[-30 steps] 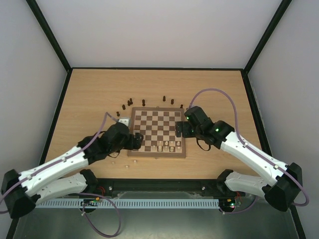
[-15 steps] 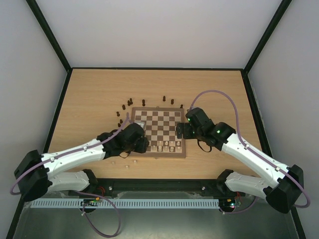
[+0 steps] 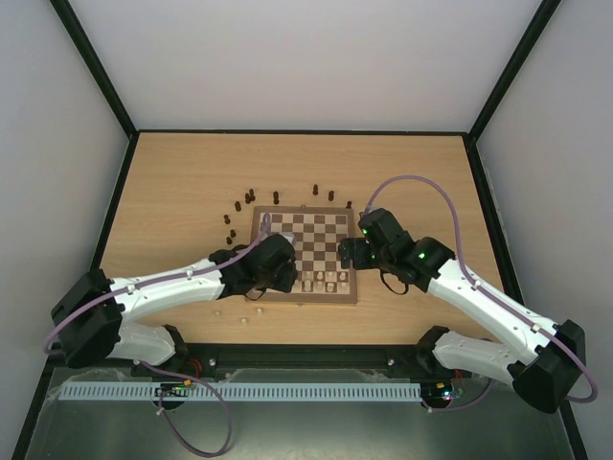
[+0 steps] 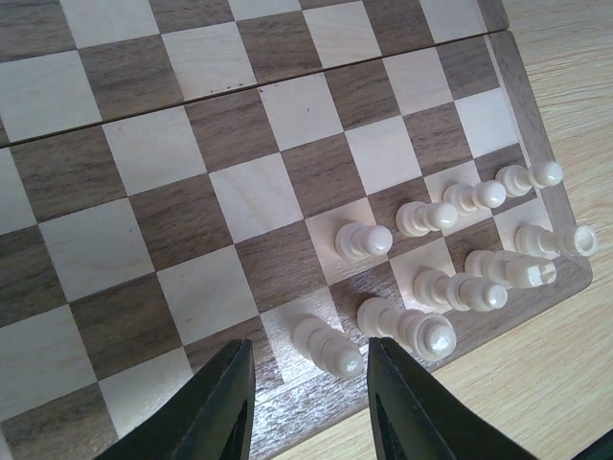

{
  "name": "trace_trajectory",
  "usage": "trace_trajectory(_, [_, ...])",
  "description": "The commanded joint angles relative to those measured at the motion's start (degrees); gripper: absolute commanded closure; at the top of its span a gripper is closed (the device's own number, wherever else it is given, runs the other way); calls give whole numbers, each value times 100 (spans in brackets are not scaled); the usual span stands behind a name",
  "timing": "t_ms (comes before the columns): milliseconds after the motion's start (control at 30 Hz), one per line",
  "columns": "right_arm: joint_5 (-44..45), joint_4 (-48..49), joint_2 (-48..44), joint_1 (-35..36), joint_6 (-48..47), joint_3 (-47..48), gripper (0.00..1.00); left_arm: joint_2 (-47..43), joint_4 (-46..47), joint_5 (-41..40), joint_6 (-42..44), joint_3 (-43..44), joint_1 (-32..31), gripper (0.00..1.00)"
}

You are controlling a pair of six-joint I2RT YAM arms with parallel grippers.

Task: Set up the chess pieces on the board
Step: Move the chess piece to the chessboard.

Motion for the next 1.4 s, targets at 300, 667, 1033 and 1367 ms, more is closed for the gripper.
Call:
trace_trajectory(300, [-76, 27, -121, -16, -73, -96, 1, 412, 112, 21, 60, 250, -110, 64])
trace_trajectory(667, [-107, 35, -125, -16, -81, -104, 1, 650, 138, -1, 63, 306, -199, 62])
trace_trajectory(1033, [-118, 47, -147, -16, -82, -121, 1, 804, 80, -148, 41, 322, -226, 68])
trace_trajectory(1367, [-137, 76, -139, -16, -90, -134, 1, 741, -159, -372, -13, 348, -325, 85])
